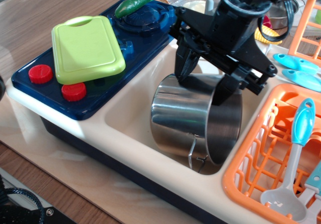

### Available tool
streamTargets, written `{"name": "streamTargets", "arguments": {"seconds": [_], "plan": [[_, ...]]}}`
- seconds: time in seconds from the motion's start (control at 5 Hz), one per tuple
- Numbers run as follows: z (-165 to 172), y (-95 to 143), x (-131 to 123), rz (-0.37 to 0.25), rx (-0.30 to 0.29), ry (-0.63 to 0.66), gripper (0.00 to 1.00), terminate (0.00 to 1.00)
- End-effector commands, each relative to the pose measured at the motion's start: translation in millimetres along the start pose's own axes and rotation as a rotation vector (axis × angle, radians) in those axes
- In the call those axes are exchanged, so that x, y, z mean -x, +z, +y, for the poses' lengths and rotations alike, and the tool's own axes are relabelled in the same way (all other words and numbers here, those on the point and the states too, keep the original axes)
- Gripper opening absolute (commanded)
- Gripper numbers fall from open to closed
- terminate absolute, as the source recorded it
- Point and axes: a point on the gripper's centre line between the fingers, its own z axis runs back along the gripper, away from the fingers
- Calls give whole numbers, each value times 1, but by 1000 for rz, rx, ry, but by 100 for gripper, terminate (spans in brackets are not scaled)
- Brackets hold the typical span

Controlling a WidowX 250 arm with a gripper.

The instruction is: Flip pot upright which is in sink

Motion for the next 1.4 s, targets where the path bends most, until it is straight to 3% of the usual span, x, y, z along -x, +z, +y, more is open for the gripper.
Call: {"name": "streamTargets", "arguments": {"seconds": [0.0, 0.2, 0.4, 1.0, 1.2], "plan": [[15, 5, 2, -26, 50, 12, 0, 0], [29, 2, 8, -81, 56, -19, 100, 0], [39, -2, 13, -132, 77, -85, 100, 0], [39, -2, 13, -132, 77, -85, 100, 0], [39, -2, 13, -132, 77, -85, 100, 100]]}}
